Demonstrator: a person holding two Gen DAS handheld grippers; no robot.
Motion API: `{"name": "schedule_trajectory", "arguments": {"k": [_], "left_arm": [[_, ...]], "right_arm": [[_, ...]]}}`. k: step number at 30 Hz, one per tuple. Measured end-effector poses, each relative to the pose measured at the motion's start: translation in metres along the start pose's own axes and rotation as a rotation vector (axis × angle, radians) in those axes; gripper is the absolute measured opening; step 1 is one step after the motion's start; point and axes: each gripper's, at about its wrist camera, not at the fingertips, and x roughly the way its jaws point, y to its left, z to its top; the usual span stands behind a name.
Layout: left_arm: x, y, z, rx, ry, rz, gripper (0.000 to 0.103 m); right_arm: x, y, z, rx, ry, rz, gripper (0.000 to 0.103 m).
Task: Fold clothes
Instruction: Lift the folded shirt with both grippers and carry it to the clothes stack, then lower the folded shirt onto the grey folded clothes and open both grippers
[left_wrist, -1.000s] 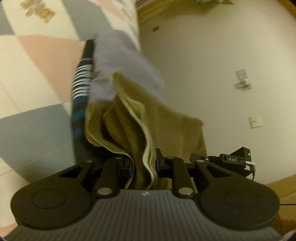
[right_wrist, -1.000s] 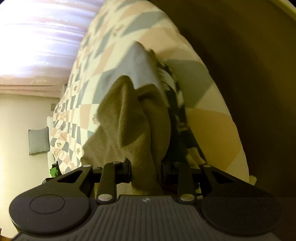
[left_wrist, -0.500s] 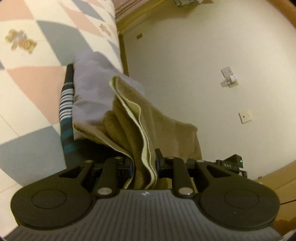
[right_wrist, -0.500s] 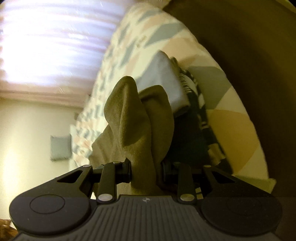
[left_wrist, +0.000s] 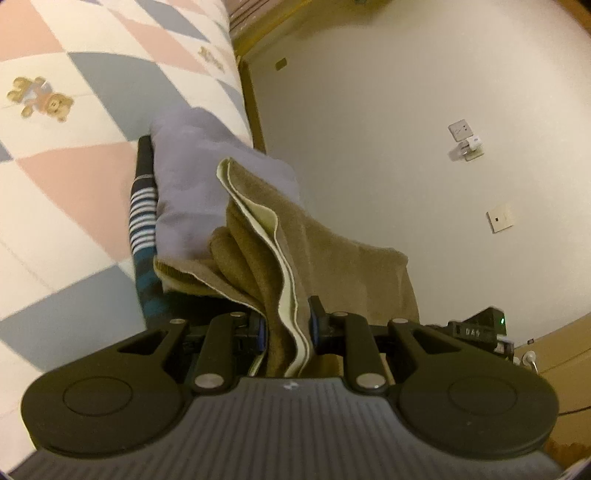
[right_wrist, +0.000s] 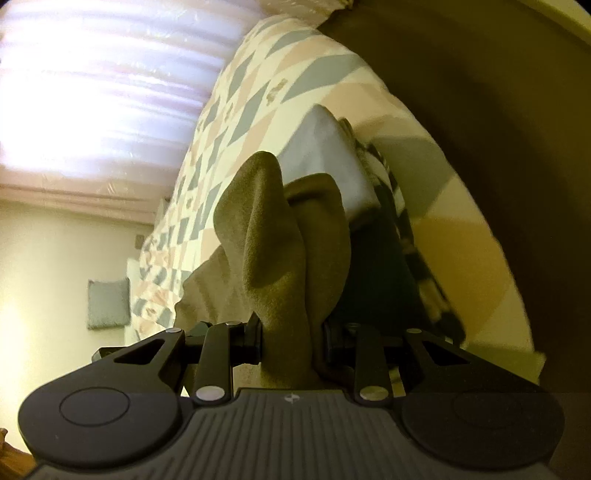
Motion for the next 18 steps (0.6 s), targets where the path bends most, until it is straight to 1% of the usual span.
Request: {"name": "schedule_trajectory", "arguments": {"k": [2,3,5,7,8,9,11,13,15,16,17,18], "left_arm": [[0.010,0.007,-0.003,-0.007,0.009,0.000,0.017],[0.016,0.013,-0.006,-0.009,0.016,0.006,0.018],[0.036,0.030,-0.015,-0.035,0.055,0.040,0.018],[0.046,0.044,-0.021,-0.050,0.078,0.057,0.020],[0.044,0.045,-0.020,-0.052,0.076,0.049,0.020],[0.041,0.046,-0.018,-0.047,0.071,0.047,0.021],[0.023,0.040,-0.009,-0.003,0.044,0.077,0.022],[0.003,0.035,-0.002,0.024,0.018,0.119,0.021],[-0.020,0.023,0.005,0.060,-0.025,0.170,0.021],[-0.029,0.011,0.007,0.085,-0.056,0.165,0.021],[-0.038,0.000,0.010,0.110,-0.087,0.161,0.021],[-0.044,-0.012,0.011,0.132,-0.114,0.149,0.021]], "right_arm": [[0.007,-0.001,0.015,-0.023,0.026,-0.037,0.029],[0.015,-0.007,0.020,-0.018,0.042,-0.064,0.029],[0.030,-0.021,0.030,-0.005,0.075,-0.117,0.032],[0.040,-0.035,0.028,0.029,0.079,-0.147,0.036],[0.041,-0.039,0.025,0.042,0.068,-0.150,0.038],[0.037,-0.038,0.020,0.044,0.036,-0.149,0.043],[0.023,-0.026,0.010,0.024,-0.048,-0.184,0.051],[0.008,-0.012,-0.002,-0.011,-0.147,-0.230,0.052],[-0.014,0.018,-0.020,-0.116,-0.315,-0.322,0.052],[-0.023,0.033,-0.031,-0.179,-0.393,-0.350,0.052],[-0.027,0.050,-0.043,-0.263,-0.458,-0.346,0.052],[-0.027,0.064,-0.053,-0.341,-0.502,-0.338,0.051]]}}
